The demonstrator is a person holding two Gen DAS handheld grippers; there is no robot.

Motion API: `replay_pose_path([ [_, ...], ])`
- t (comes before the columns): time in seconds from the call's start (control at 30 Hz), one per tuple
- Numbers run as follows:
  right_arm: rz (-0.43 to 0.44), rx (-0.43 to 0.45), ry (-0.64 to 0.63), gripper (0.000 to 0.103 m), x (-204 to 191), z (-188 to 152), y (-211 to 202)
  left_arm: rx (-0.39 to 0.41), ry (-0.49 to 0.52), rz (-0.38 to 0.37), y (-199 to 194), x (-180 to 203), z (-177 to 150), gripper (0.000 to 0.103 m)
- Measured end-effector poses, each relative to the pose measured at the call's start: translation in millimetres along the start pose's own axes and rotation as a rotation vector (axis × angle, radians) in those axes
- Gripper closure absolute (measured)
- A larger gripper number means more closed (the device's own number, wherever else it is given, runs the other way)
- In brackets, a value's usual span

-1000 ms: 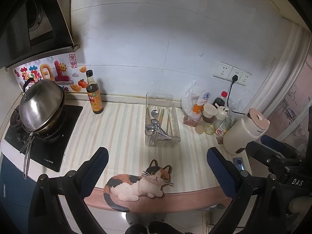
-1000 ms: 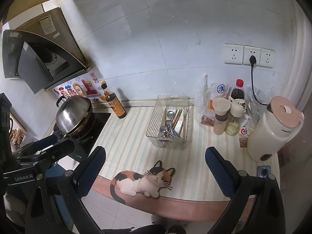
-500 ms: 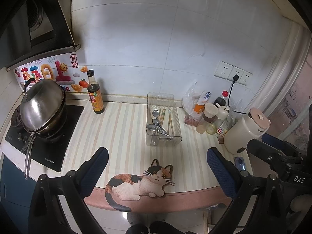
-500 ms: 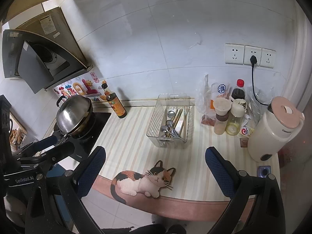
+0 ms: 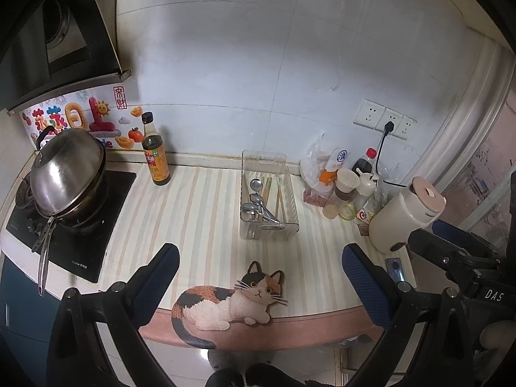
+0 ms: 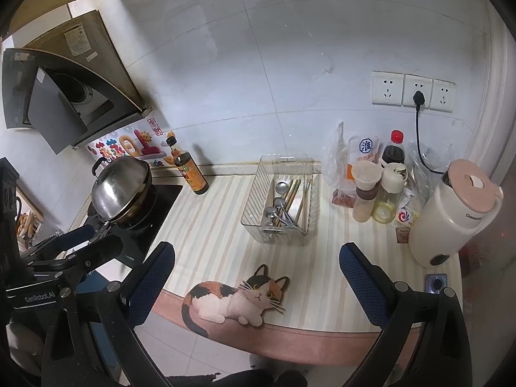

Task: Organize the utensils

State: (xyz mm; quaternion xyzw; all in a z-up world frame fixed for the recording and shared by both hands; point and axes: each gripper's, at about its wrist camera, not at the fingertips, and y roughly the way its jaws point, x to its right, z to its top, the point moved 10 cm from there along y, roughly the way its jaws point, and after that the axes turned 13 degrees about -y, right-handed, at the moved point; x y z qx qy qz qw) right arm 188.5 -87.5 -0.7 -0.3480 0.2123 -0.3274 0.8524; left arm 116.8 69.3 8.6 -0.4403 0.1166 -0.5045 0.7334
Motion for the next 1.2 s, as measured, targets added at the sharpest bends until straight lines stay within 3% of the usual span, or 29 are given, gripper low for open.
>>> replay_pose_path([
  [1.2, 0.000, -0.010, 0.005, 0.000, 0.6, 0.4, 7.8, -0.011, -0.005, -0.006, 9.3, 0.6, 2.6, 0.000],
])
